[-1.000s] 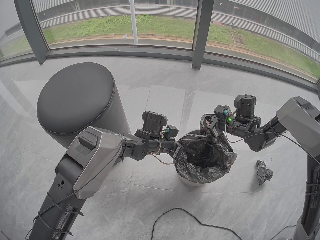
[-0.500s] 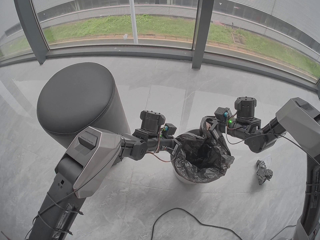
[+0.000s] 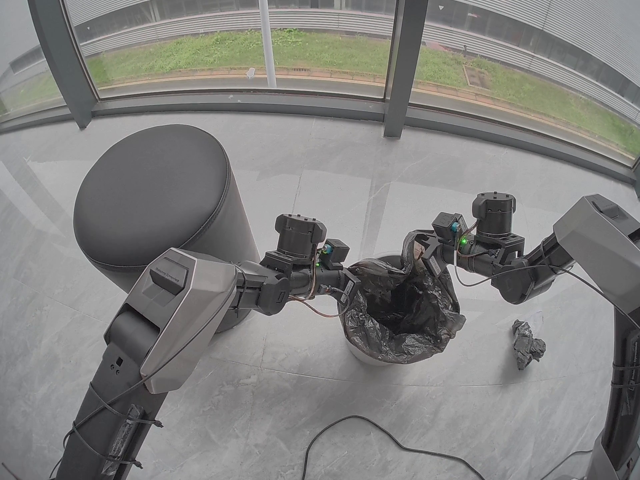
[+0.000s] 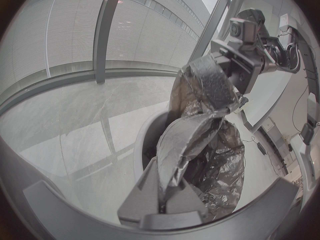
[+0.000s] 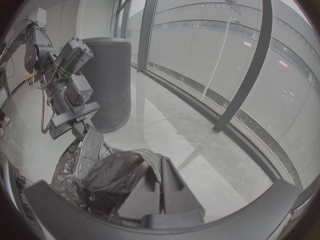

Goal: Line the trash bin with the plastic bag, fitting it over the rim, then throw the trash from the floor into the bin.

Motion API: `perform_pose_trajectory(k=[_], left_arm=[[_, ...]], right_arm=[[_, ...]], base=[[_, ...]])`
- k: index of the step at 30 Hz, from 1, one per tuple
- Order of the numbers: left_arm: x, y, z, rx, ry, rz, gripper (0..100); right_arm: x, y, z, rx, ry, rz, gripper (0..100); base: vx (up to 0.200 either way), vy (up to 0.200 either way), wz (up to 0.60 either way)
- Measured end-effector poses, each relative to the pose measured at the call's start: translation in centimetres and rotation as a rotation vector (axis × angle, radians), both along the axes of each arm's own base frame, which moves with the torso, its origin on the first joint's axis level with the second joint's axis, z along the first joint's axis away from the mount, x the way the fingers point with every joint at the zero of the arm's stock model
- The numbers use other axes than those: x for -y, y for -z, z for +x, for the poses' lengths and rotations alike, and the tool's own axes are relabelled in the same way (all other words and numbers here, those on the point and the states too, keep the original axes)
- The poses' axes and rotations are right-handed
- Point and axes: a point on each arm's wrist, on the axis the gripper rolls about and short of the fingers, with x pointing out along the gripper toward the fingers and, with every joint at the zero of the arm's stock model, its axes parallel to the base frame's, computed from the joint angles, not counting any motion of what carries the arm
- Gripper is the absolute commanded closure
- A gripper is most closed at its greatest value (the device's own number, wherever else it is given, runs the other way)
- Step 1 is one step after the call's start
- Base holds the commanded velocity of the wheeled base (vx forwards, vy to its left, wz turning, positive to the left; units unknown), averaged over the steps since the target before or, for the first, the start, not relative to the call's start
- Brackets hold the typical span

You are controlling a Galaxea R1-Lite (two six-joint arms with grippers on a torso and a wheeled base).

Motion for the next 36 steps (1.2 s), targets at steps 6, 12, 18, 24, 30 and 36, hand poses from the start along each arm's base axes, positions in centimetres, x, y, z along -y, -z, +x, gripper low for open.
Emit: perform_pose_trajectory(k=[6,12,18,24,30,36], left_arm=[[-0.4,-1.1,0.1,0.018,-0.01,-0.008,100],[-1.5,-0.5,0.8,0.01,-0.035,-0.004,100],[-1.7,0.3,1.0,0.002,-0.044,0.003,100],[-1.9,0.7,1.3,0.009,-0.05,-0.001,100],[-2.1,0.7,1.5,0.02,-0.057,-0.009,100],[-2.7,-0.1,1.7,0.022,-0.09,-0.023,0]], right_arm=[[0.8,0.4,0.1,-0.015,0.011,-0.001,100],[1.5,0.9,0.8,-0.02,0.017,0.005,0],[2.3,1.3,1.4,-0.02,0.037,0.006,0],[3.0,1.4,1.8,-0.014,0.052,0.007,0],[3.0,1.2,2.9,0.018,0.057,0.016,0],[2.8,1.7,3.1,0.013,0.052,0.014,0]], base=[[0.0,0.0,0.0],[0.0,0.0,0.0],[0.0,0.0,0.0],[0.0,0.0,0.0],[0.0,0.0,0.0],[0.0,0.0,0.0]])
